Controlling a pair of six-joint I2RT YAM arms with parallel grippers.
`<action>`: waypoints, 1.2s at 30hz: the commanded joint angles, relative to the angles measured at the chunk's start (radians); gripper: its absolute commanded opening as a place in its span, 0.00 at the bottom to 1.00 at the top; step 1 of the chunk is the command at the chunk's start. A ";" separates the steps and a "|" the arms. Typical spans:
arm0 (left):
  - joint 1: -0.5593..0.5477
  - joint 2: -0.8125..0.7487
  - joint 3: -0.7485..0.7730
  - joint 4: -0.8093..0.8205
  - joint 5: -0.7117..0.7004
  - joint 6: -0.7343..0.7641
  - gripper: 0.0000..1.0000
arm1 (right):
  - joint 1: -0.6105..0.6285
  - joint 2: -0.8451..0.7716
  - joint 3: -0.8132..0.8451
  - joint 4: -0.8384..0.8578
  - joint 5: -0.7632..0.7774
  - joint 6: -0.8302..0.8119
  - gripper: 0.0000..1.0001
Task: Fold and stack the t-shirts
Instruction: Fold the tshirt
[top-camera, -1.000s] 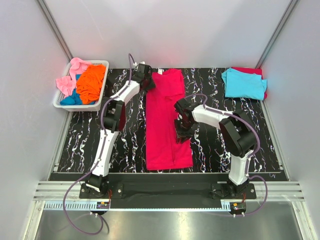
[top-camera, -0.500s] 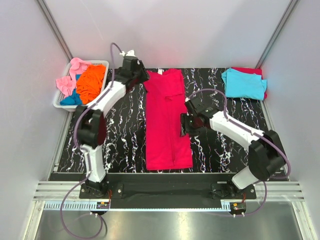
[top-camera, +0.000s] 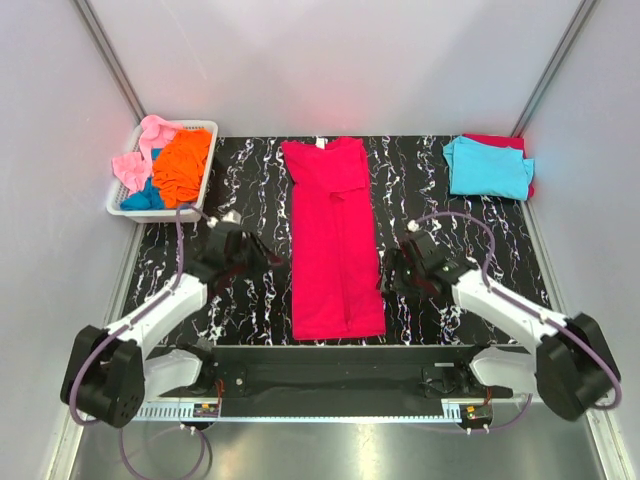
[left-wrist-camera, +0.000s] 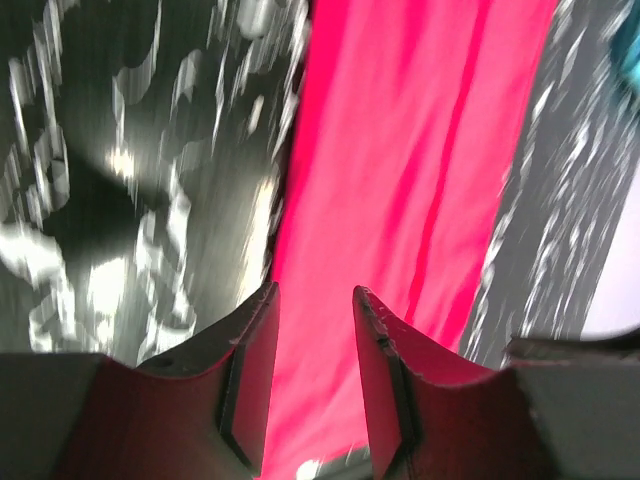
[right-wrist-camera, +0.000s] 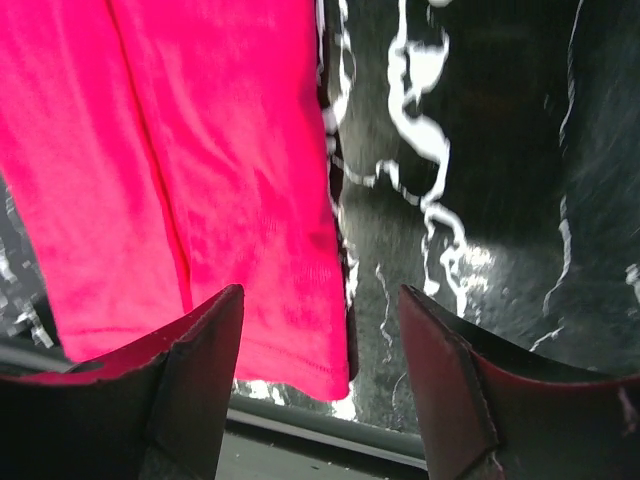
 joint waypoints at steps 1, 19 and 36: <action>-0.031 -0.085 -0.079 0.051 0.095 -0.061 0.40 | -0.004 -0.107 -0.097 0.131 -0.054 0.101 0.70; -0.286 0.021 -0.283 0.125 0.123 -0.242 0.43 | -0.005 -0.084 -0.291 0.232 -0.215 0.213 0.62; -0.421 -0.100 -0.297 -0.137 -0.041 -0.389 0.40 | -0.001 -0.127 -0.408 0.237 -0.258 0.259 0.58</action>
